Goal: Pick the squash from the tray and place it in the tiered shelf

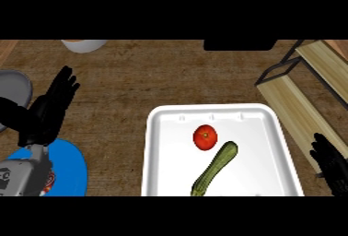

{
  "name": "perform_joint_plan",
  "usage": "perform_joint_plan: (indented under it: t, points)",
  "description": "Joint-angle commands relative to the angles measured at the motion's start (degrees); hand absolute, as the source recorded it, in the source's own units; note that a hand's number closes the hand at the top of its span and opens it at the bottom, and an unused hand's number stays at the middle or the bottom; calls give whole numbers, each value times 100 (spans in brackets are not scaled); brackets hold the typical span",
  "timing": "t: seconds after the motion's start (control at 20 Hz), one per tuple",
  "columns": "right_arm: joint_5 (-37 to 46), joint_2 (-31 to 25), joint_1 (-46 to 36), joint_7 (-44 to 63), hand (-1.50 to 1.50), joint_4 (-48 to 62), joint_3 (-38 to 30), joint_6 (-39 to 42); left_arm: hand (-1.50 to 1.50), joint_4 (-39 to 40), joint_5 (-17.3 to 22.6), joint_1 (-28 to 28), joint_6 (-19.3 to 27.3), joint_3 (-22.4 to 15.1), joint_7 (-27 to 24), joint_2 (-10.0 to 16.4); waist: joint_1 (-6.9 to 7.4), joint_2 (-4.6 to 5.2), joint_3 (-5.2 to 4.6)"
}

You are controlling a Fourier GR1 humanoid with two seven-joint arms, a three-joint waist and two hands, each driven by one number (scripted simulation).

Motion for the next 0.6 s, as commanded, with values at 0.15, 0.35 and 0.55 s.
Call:
perform_joint_plan:
  t: [0.15,0.35,0.55]
  points:
    - [1532,-1816,203,1934,-150,-56,9,1083,0,107,-55,-220,-10,-48,19,-25,135,91,-54]
    - [1927,-1863,-445,3689,-150,-644,281,1660,0,209,-51,-329,-105,-132,95,-55,284,79,-19]
    - [2231,-1368,-1347,4851,-150,-568,872,2052,0,150,-51,-427,-180,-182,67,-79,468,70,-4]
